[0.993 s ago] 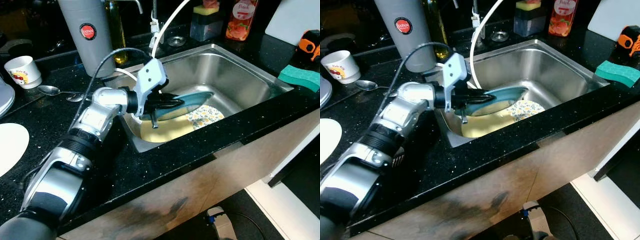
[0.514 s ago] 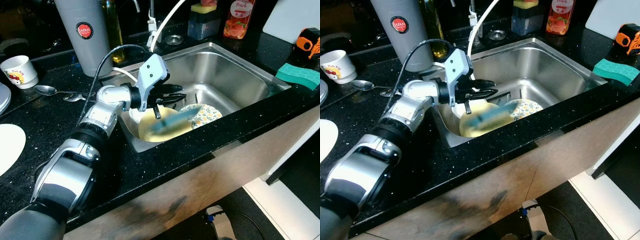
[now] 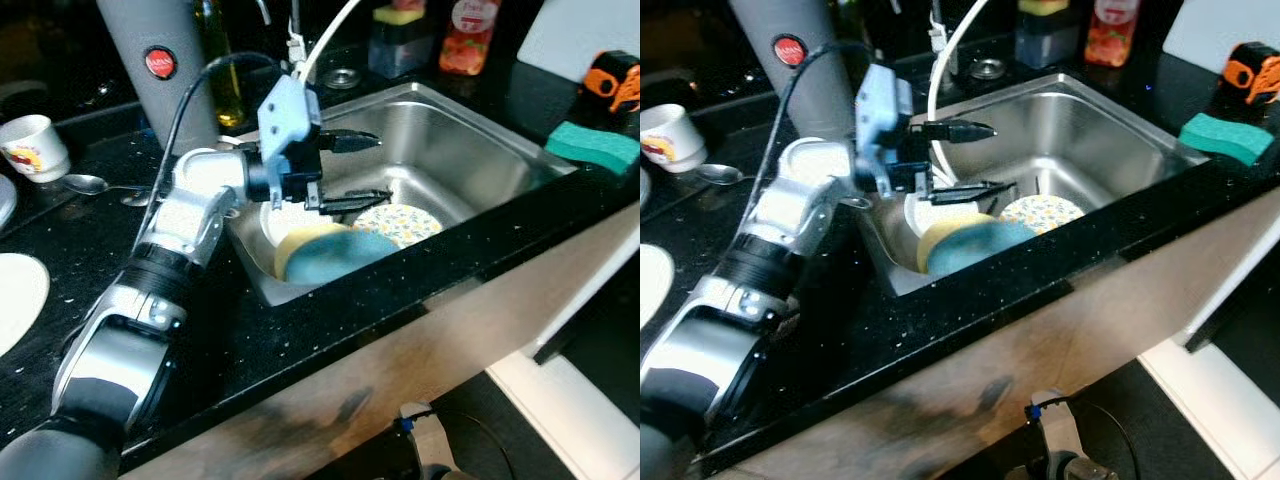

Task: Kitchen organization

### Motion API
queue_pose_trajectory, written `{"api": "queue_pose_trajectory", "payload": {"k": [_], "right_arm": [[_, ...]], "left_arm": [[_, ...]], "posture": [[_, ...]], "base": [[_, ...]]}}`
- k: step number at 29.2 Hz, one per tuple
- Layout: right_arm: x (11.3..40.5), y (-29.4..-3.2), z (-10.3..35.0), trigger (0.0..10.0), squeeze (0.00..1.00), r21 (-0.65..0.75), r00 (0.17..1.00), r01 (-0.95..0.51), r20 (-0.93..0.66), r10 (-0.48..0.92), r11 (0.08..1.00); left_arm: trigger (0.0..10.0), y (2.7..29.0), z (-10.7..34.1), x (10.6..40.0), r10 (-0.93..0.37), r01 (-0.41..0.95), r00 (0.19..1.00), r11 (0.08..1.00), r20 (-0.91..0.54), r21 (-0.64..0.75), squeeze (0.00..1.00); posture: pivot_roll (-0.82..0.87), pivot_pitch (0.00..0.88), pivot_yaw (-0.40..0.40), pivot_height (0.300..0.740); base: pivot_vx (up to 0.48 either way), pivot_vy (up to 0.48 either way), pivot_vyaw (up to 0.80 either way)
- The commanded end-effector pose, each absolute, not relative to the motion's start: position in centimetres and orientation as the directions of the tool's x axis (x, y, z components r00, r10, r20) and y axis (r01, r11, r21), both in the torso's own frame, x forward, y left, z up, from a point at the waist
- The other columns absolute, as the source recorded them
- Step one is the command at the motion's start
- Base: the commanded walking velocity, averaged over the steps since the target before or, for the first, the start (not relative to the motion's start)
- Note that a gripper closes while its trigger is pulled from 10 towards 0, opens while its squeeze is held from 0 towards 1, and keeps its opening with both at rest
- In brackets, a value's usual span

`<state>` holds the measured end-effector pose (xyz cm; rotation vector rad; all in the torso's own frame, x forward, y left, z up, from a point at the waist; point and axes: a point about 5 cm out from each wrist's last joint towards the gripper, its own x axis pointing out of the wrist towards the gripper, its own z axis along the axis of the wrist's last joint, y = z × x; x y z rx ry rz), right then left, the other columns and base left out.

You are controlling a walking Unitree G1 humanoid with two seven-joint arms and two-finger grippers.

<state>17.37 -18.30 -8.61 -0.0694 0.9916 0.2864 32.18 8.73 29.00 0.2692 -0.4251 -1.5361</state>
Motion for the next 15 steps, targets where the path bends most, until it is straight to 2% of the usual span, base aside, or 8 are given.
{"api": "queue_pose_trajectory", "payload": {"k": [1, 5, 8, 10, 15], "right_arm": [[17.2, -17.9, -8.7, 10.0, 0.00, 0.086, 0.501, -0.273, -0.837, 0.218, 0.958], [17.4, -17.9, -8.6, 10.0, 0.00, 0.088, 0.499, -0.281, -0.837, 0.223, 0.956], [17.5, -17.9, -8.6, 10.0, 0.00, 0.088, 0.498, -0.283, -0.838, 0.224, 0.955], [17.7, -17.9, -8.5, 10.0, 0.00, 0.088, 0.498, -0.285, -0.837, 0.226, 0.954], [17.8, -18.1, -8.5, 10.0, 0.00, 0.085, 0.498, -0.286, -0.838, 0.224, 0.954]], "left_arm": [[10.0, 9.3, 30.0, 30.6, -0.988, 0.915, -0.087, -0.030, 0.124, 0.401, 0.00], [10.0, 10.0, 30.9, 28.8, -0.972, 0.938, -0.073, 0.009, 0.225, 0.346, 0.00], [10.0, 10.3, 30.3, 28.0, -0.969, 0.947, -0.053, 0.027, 0.239, 0.320, 0.00], [10.0, 10.4, 29.0, 26.4, -0.966, 0.968, -0.023, 0.043, 0.257, 0.247, 0.00], [10.0, 10.5, 28.5, 25.4, -0.952, 0.984, 0.017, 0.069, 0.305, 0.164, 0.00]], "posture": [[-0.01, 0.022, 0.074, 0.740], [0.00, 0.009, 0.070, 0.740], [0.01, 0.002, 0.069, 0.740], [0.01, 0.000, 0.062, 0.740], [0.02, 0.000, 0.062, 0.740]], "base": [[0.000, 0.000, 0.00], [0.000, 0.000, 0.00], [0.000, 0.000, 0.00], [0.000, 0.000, 0.00], [0.000, 0.000, 0.00]]}}
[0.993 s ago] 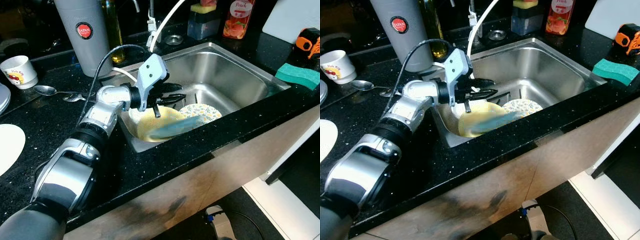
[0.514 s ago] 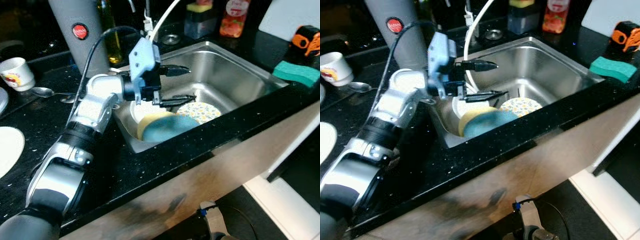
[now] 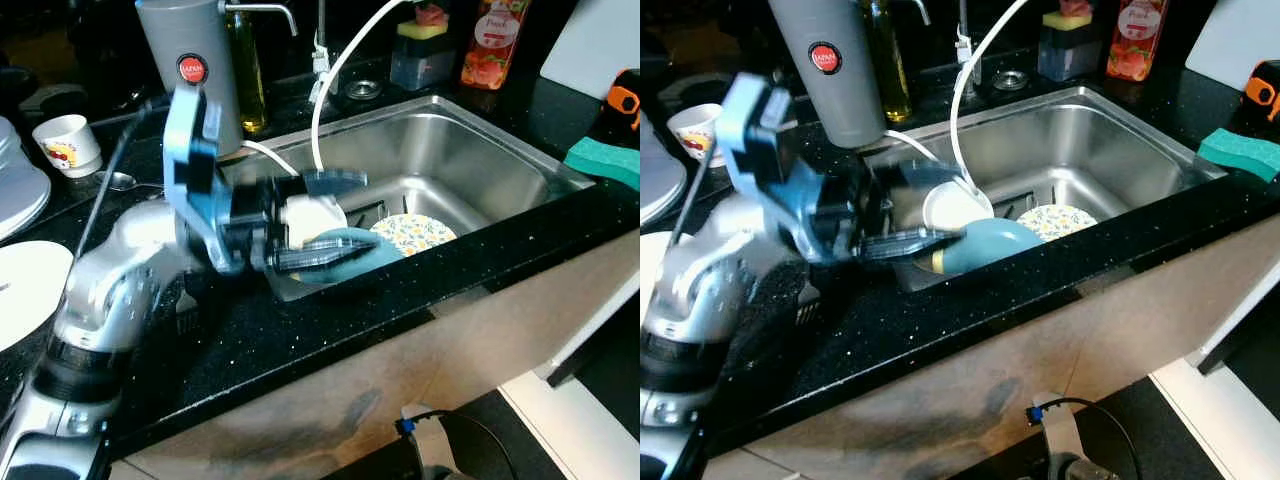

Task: Kitchen organization

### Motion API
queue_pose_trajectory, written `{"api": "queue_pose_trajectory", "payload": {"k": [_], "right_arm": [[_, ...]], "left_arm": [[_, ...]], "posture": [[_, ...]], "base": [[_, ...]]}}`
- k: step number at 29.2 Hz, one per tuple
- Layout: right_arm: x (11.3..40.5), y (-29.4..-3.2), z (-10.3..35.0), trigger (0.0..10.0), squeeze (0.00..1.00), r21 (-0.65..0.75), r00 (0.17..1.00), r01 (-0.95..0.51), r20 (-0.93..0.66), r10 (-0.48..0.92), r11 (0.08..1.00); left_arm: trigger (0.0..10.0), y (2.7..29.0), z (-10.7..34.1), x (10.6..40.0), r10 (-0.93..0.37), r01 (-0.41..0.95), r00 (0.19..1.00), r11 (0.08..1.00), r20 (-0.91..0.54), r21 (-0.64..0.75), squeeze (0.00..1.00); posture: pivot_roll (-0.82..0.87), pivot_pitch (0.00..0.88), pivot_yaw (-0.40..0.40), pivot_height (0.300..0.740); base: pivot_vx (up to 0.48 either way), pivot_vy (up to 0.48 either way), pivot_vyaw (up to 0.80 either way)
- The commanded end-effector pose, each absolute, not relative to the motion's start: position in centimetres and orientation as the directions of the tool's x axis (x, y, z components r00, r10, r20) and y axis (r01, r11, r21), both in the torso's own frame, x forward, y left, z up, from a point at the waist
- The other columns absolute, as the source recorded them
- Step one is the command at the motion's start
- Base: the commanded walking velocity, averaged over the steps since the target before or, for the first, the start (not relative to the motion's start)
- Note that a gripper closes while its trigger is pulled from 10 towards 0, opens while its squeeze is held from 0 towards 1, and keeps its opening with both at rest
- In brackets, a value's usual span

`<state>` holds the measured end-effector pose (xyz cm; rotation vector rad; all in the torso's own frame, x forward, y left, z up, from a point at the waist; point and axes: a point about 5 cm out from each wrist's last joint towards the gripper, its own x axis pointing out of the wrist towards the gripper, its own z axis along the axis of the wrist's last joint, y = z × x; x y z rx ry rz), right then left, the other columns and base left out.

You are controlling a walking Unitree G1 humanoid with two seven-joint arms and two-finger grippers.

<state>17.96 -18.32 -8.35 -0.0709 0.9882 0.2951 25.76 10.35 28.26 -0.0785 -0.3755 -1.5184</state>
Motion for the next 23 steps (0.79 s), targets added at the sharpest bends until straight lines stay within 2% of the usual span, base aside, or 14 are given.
{"api": "queue_pose_trajectory", "payload": {"k": [1, 3, 8, 9, 15, 23], "right_arm": [[17.9, -18.1, -8.4, 10.0, 0.00, 0.084, 0.499, -0.285, -0.838, 0.222, 0.955], [18.0, -18.3, -8.4, 10.0, 0.00, 0.080, 0.501, -0.282, -0.837, 0.218, 0.956], [18.1, -18.3, -8.3, 10.0, 0.00, 0.078, 0.502, -0.282, -0.837, 0.217, 0.956], [18.2, -18.4, -8.3, 10.0, 0.00, 0.076, 0.503, -0.283, -0.837, 0.216, 0.956], [18.3, -18.4, -8.2, 10.0, 0.00, 0.073, 0.503, -0.284, -0.837, 0.213, 0.956], [18.3, -18.5, -8.2, 10.0, 0.00, 0.070, 0.502, -0.285, -0.838, 0.211, 0.956]], "left_arm": [[10.0, 10.6, 28.3, 25.2, -0.947, 0.988, 0.036, 0.082, 0.319, 0.133, 0.00], [10.0, 10.6, 27.3, 24.8, -0.937, 0.992, 0.090, 0.113, 0.339, 0.048, 0.00], [10.0, 10.4, 26.3, 24.2, -0.940, 0.994, 0.096, 0.105, 0.327, 0.009, 0.00], [10.0, 10.3, 25.0, 23.6, -0.942, 0.993, 0.114, 0.105, 0.315, -0.046, 0.00], [10.0, 10.5, 24.1, 23.2, -0.941, 0.986, 0.154, 0.129, 0.301, -0.104, 0.00], [10.0, 10.4, 22.1, 22.9, -0.946, 0.972, 0.188, 0.140, 0.263, -0.188, 0.00]], "posture": [[0.02, 0.000, 0.062, 0.740], [0.02, 0.000, 0.061, 0.740], [0.03, 0.000, 0.058, 0.740], [0.03, 0.000, 0.058, 0.740], [0.03, 0.000, 0.057, 0.740], [0.03, 0.000, 0.056, 0.740]], "base": [[0.000, 0.000, 0.00], [0.000, 0.000, 0.00], [0.000, 0.000, 0.00], [0.000, 0.000, 0.00], [0.000, 0.000, 0.00], [-0.254, 0.000, 0.00]]}}
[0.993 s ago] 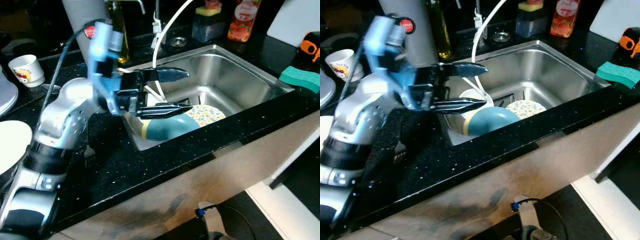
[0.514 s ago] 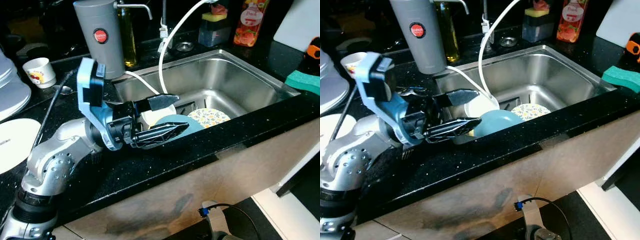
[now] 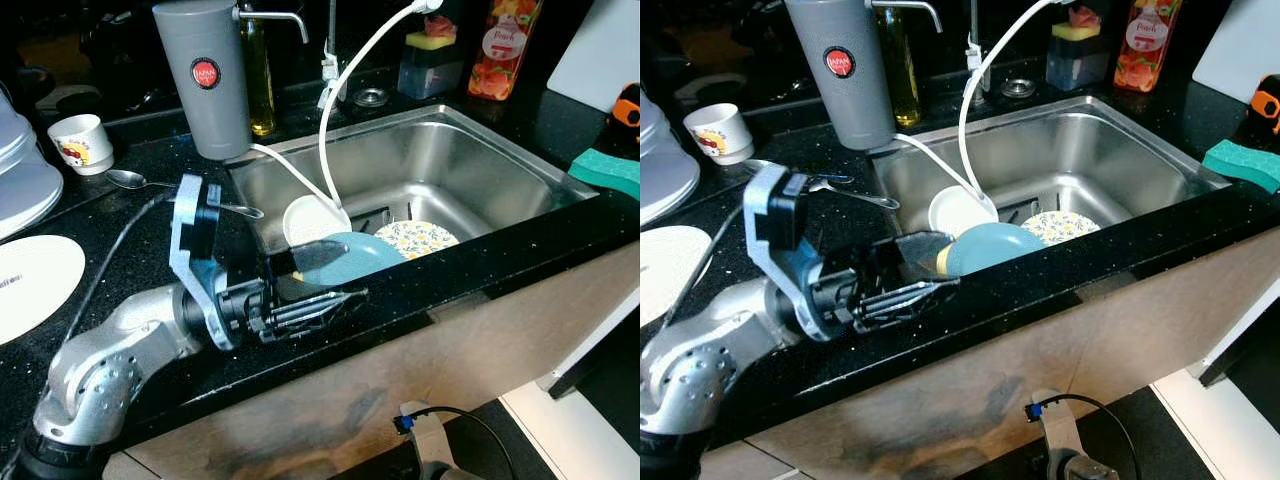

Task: Kitchen organization

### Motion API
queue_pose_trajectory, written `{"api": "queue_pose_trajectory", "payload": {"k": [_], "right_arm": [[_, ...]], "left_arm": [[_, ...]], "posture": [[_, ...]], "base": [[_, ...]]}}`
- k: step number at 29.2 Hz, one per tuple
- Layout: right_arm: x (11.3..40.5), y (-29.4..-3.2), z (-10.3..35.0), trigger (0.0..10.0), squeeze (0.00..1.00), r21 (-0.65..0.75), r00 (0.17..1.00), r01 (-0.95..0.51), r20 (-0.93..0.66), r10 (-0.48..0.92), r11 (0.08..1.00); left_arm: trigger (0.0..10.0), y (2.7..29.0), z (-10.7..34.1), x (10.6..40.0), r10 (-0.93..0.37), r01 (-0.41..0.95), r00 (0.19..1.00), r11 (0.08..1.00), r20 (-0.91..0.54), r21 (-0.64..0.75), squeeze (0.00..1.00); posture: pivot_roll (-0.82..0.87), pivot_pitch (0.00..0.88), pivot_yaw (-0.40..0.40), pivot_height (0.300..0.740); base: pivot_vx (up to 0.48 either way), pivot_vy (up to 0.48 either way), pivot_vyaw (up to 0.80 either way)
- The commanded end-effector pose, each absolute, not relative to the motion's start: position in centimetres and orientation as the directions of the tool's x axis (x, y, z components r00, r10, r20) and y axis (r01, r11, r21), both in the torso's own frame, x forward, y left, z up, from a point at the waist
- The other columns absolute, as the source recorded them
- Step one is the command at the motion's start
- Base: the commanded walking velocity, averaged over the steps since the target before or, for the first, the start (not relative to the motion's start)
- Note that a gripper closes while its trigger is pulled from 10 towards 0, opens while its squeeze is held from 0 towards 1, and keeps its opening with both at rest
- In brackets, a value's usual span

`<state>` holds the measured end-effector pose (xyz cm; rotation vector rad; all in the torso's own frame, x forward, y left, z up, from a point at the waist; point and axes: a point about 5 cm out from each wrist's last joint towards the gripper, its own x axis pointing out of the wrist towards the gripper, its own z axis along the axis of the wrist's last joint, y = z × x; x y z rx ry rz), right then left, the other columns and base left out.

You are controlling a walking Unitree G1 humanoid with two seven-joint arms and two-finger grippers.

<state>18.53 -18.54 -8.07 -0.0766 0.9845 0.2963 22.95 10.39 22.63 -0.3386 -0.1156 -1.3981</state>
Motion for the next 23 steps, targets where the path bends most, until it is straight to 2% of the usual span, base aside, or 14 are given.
{"api": "queue_pose_trajectory", "payload": {"k": [1, 23], "right_arm": [[18.33, -18.49, -8.20, 10.0, 0.00, 0.070, 0.502, -0.284, -0.839, 0.211, 0.956], [18.32, -18.48, -8.21, 10.0, 0.00, 0.056, 0.491, -0.315, -0.844, 0.213, 0.947]], "left_arm": [[10.0, 10.32, 22.04, 22.90, -0.945, 0.970, 0.193, 0.143, 0.265, -0.194, 0.00], [10.0, 10.03, 21.95, 22.68, -0.942, 0.968, 0.200, 0.147, 0.269, -0.206, 0.00]], "posture": [[0.03, 0.000, 0.055, 0.740], [0.02, 0.000, 0.052, 0.740]], "base": [[-0.285, 0.000, 0.00], [-0.304, 0.000, 0.00]]}}
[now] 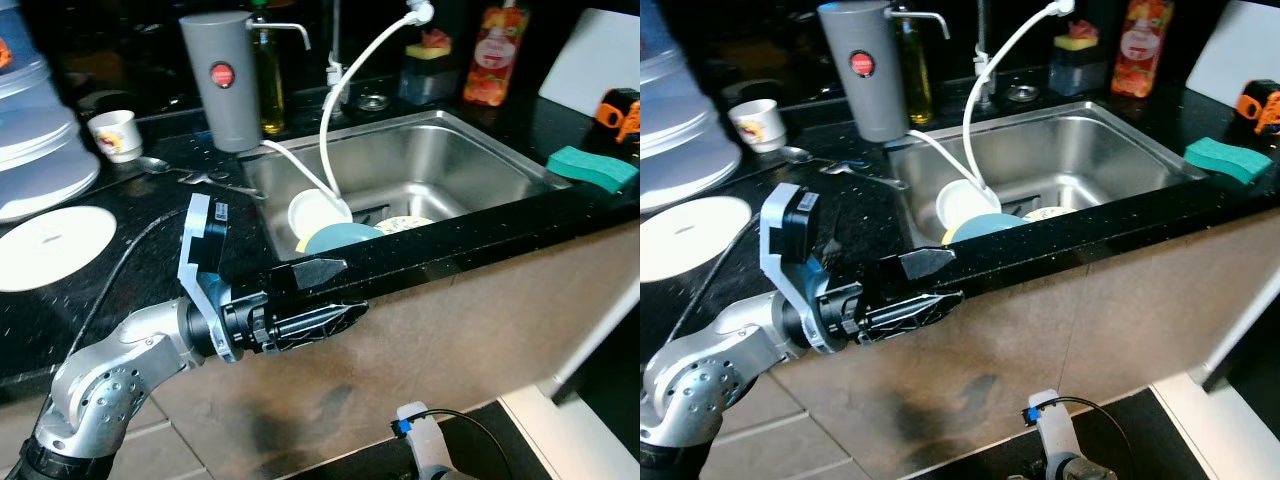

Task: Kitchen organization

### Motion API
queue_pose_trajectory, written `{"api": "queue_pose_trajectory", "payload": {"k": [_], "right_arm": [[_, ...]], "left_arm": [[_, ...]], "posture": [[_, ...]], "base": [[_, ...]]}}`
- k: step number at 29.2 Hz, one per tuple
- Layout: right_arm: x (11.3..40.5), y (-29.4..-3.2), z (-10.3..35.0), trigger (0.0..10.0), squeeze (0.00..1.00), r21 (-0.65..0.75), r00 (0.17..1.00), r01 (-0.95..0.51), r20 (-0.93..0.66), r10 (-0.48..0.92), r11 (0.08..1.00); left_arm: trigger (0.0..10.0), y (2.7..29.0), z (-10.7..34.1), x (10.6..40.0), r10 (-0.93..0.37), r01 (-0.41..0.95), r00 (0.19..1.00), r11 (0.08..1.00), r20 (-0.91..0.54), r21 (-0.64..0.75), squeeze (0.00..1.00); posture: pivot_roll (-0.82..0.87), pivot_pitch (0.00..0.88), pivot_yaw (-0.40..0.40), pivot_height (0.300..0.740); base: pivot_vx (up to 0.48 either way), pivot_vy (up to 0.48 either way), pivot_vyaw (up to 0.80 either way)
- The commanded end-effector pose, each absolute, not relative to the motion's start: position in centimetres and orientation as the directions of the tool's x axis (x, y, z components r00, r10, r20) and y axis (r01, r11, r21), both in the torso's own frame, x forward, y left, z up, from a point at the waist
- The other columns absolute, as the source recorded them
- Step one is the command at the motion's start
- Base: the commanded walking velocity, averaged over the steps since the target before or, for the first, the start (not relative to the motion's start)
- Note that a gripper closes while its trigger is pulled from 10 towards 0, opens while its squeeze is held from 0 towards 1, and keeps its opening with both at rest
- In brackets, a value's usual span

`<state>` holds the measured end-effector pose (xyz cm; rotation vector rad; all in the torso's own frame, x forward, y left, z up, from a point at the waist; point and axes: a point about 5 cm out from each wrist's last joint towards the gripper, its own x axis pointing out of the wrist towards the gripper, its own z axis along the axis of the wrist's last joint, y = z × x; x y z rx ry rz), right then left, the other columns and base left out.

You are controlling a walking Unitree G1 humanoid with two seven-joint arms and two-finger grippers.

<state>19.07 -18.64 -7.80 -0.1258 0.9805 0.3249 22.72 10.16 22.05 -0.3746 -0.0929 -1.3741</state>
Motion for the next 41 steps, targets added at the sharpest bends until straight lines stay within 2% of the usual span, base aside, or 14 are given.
{"api": "queue_pose_trajectory", "payload": {"k": [1, 16, 22, 26, 28, 31, 35, 40, 41], "right_arm": [[18.3, -18.5, -8.2, 10.0, 0.00, 0.055, 0.491, -0.315, -0.845, 0.213, 0.947], [18.1, -18.5, -8.3, 10.0, 0.00, 0.048, 0.486, -0.326, -0.848, 0.210, 0.944], [18.1, -18.4, -8.3, 10.0, 0.00, 0.059, 0.490, -0.322, -0.844, 0.219, 0.945], [18.1, -18.3, -8.3, 10.0, 0.00, 0.053, 0.488, -0.332, -0.845, 0.219, 0.942], [18.1, -18.3, -8.3, 10.0, 0.00, 0.053, 0.488, -0.332, -0.845, 0.219, 0.942], [18.1, -18.4, -8.3, 10.0, 0.00, 0.043, 0.489, -0.342, -0.845, 0.217, 0.939], [18.2, -18.4, -8.3, 10.0, 0.00, 0.029, 0.489, -0.358, -0.845, 0.214, 0.933], [18.5, -18.7, -8.1, 10.0, 0.00, -0.028, 0.500, -0.392, -0.846, 0.188, 0.919], [18.5, -18.7, -8.1, 10.0, 0.00, -0.028, 0.500, -0.392, -0.846, 0.188, 0.919]], "left_arm": [[10.0, 10.0, 21.8, 22.7, -0.943, 0.967, 0.200, 0.147, 0.267, -0.208, 0.00], [10.0, 11.0, 19.6, 22.9, -0.953, 0.949, 0.228, 0.172, 0.197, -0.265, 0.00], [10.0, 12.6, 16.9, 23.9, -0.942, 0.913, 0.319, 0.275, 0.106, -0.302, 0.00], [10.0, 15.6, 11.6, 25.2, -0.878, 0.804, 0.474, 0.463, -0.069, -0.374, 0.00], [10.0, 15.6, 11.6, 25.2, -0.878, 0.804, 0.474, 0.463, -0.069, -0.374, 0.00], [10.0, 17.7, 6.2, 25.3, -0.784, 0.661, 0.565, 0.616, -0.256, -0.428, 0.00], [10.0, 18.3, 3.5, 24.7, -0.736, 0.589, 0.574, 0.676, -0.359, -0.443, 0.00], [10.0, 18.6, -1.5, 23.3, -0.634, 0.492, 0.522, 0.770, -0.570, -0.406, 0.00], [10.0, 18.6, -1.5, 23.3, -0.634, 0.492, 0.522, 0.770, -0.570, -0.406, 0.00]], "posture": [[0.02, 0.000, 0.052, 0.740], [0.01, 0.000, 0.053, 0.740], [0.01, 0.000, 0.054, 0.740], [0.01, 0.000, 0.056, 0.740], [0.01, 0.000, 0.056, 0.740], [0.00, 0.000, 0.056, 0.740], [-0.01, 0.000, 0.055, 0.740], [-0.01, 0.000, 0.048, 0.740], [-0.01, 0.000, 0.048, 0.740]], "base": [[-0.311, 0.000, 0.00], [-0.314, 0.000, 0.00], [0.000, 0.000, 0.00], [0.000, 0.000, 0.00], [0.000, 0.000, 0.00], [0.000, 0.000, 0.00], [0.000, 0.000, 0.00], [0.000, 0.000, 0.00], [0.000, 0.000, 0.00]]}}
